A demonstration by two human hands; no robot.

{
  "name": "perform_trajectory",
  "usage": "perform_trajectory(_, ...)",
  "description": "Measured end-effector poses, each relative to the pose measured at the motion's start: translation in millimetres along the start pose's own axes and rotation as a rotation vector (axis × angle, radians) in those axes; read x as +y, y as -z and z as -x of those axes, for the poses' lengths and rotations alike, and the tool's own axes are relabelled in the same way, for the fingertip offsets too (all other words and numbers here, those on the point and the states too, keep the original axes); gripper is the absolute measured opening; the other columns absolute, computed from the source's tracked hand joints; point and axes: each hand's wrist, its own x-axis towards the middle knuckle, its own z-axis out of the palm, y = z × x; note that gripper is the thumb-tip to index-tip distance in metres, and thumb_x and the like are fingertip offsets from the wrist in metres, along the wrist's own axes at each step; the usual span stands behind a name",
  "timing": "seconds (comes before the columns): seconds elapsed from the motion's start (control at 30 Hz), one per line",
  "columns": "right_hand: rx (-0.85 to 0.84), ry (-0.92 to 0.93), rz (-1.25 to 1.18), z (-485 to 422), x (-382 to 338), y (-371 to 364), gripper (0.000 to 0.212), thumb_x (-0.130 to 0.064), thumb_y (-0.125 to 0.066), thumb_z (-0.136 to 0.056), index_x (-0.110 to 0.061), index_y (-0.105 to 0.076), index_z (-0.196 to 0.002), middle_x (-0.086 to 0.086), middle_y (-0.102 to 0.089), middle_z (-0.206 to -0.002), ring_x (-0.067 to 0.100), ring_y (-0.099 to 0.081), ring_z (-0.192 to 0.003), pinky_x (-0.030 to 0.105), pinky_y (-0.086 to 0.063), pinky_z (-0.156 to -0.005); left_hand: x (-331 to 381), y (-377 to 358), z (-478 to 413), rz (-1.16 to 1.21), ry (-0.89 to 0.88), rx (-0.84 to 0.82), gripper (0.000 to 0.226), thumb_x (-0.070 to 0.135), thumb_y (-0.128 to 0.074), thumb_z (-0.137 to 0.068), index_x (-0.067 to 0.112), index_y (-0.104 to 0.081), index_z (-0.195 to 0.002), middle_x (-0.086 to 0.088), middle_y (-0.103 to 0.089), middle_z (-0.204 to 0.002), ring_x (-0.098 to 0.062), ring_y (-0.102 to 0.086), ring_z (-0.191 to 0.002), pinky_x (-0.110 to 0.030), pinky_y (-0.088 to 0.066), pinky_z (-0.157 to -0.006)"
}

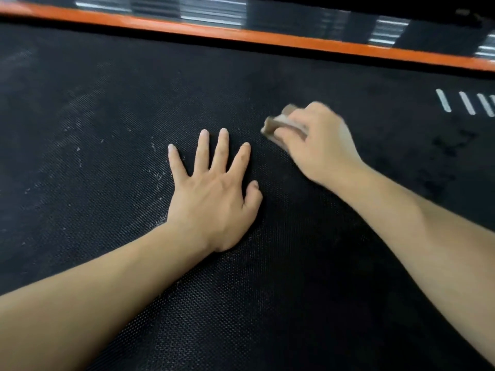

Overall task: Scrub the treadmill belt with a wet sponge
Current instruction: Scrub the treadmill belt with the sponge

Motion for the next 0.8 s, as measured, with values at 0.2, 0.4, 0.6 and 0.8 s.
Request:
perform_trajectory(0.2, 0.088, -0.198, 0.057, -58.9, 38.4, 24.1, 0.021, -0.042, -0.06, -0.095, -0.03, -0.075, -0.102, -0.004, -0.068, -0.102, 0.025, -0.063, -0.102, 0.032, -0.046, -0.079, 0.6, -0.7, -0.6, -0.009, -0.005, 0.0, 0.074, 0.06, -0.01, -0.095, 0.031, -0.008, -0.162, -0.006, 0.004, -0.173, -0.031, 0.013, -0.157, -0.07, 0.006, -0.119)
perform_trajectory(0.4, -0.055, 0.074, -0.001, -33.6, 14.7, 4.1, 0.024, -0.042, -0.063, -0.094, -0.022, -0.075, -0.098, 0.0, -0.056, -0.091, 0.021, -0.054, -0.084, 0.034, -0.042, -0.074, 0.7, -0.9, -1.0, -0.01, -0.009, 0.009, 0.074, 0.06, -0.011, -0.095, 0.03, -0.01, -0.162, -0.006, 0.002, -0.173, -0.032, 0.013, -0.157, -0.07, 0.008, -0.119)
perform_trajectory(0.6, 0.17, -0.235, 0.049, -91.6, 35.2, 6.1, 0.029, -0.044, -0.059, -0.091, -0.022, -0.075, -0.101, -0.003, -0.07, -0.098, 0.026, -0.065, -0.098, 0.034, -0.05, -0.081, 1.6, 0.0, -0.5, -0.005, -0.017, 0.009, 0.074, 0.06, -0.012, -0.095, 0.03, -0.01, -0.162, -0.006, 0.003, -0.173, -0.032, 0.014, -0.157, -0.07, 0.008, -0.119)
perform_trajectory(0.8, 0.011, -0.031, -0.006, -85.0, 27.1, 4.9, 0.025, -0.045, -0.062, -0.096, -0.028, -0.077, -0.105, -0.006, -0.063, -0.09, 0.021, -0.06, -0.09, 0.034, -0.047, -0.078, 1.8, 1.0, -0.3, 0.014, -0.026, 0.021, 0.074, 0.059, -0.014, -0.095, 0.029, -0.013, -0.162, -0.007, 0.0, -0.173, -0.033, 0.012, -0.157, -0.07, 0.008, -0.118)
